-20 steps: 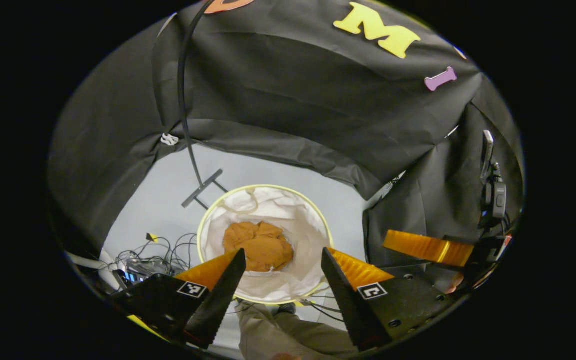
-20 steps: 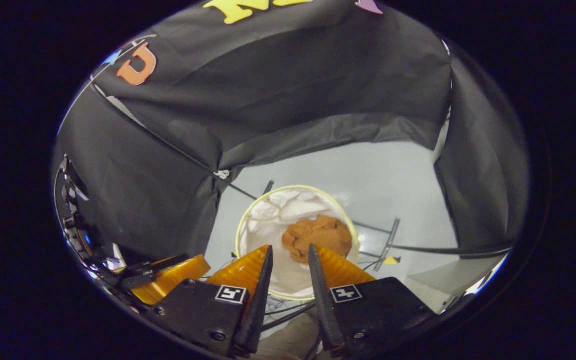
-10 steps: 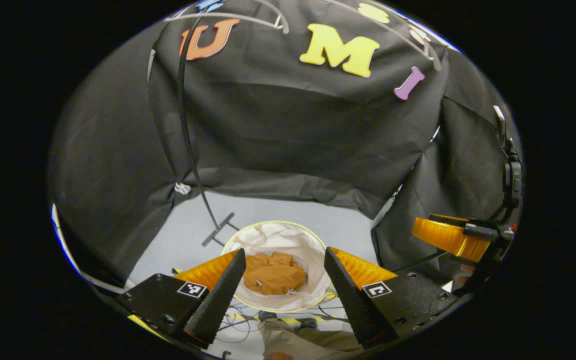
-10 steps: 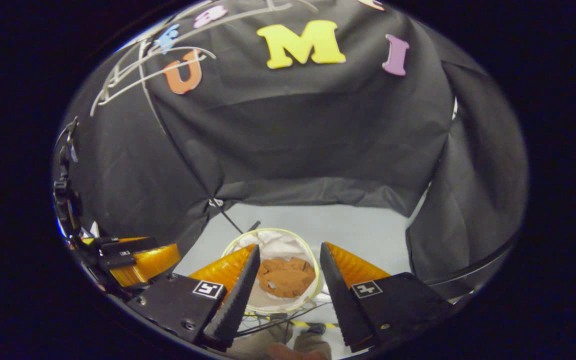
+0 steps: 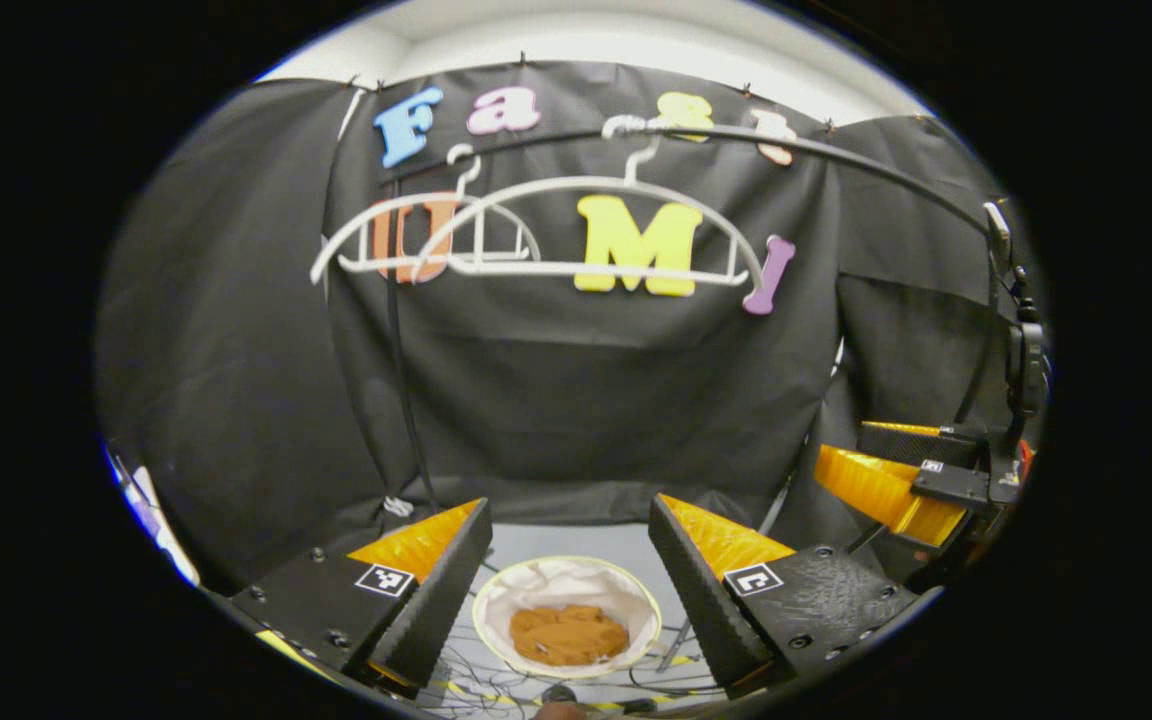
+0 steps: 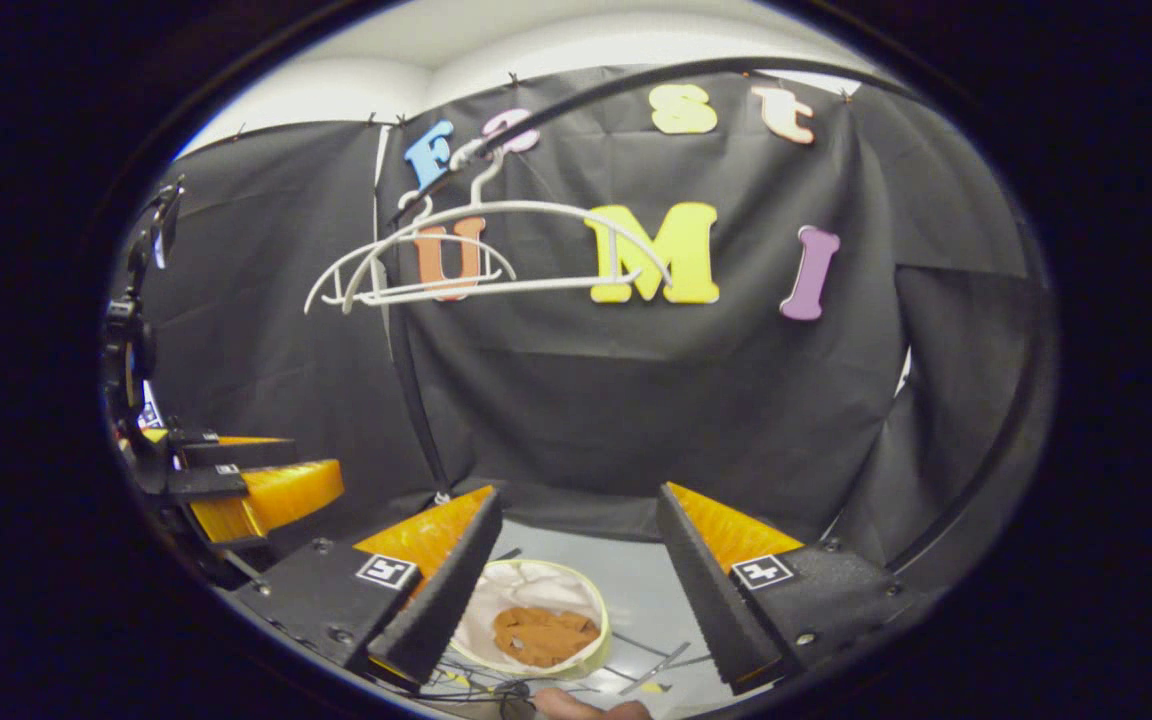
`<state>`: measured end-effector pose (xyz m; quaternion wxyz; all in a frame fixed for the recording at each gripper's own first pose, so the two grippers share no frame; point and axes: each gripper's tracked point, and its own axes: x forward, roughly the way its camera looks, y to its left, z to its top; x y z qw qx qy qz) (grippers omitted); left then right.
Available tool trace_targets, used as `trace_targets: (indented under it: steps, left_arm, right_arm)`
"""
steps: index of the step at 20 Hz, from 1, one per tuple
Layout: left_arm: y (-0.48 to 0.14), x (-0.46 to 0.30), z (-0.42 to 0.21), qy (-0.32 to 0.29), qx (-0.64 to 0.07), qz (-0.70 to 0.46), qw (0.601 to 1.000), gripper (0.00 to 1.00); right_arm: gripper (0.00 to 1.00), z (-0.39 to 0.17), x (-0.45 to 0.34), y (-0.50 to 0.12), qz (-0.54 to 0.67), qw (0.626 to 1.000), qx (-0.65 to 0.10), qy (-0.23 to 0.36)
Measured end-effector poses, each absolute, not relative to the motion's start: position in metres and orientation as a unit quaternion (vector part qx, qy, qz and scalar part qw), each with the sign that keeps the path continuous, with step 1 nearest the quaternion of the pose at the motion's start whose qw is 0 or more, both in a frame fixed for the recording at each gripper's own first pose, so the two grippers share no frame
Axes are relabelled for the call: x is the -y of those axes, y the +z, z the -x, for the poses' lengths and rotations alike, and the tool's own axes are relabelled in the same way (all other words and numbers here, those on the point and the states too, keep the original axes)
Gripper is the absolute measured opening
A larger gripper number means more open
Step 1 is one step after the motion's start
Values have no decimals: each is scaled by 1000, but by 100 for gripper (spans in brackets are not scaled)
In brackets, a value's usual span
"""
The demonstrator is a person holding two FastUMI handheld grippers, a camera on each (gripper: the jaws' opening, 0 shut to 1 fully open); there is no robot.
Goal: Grasp the clothes on the hanger with both hands and then place them into the laundry hamper below.
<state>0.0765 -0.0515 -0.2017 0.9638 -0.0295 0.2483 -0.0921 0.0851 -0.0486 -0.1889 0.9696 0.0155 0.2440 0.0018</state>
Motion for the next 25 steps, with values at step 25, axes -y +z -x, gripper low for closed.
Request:
trace_targets:
  steps: [25]
  left_arm:
    - [8,-38,20,-44,40,-38,997,99]
  right_arm:
    - [100,2,27,1,31,999,12,-40]
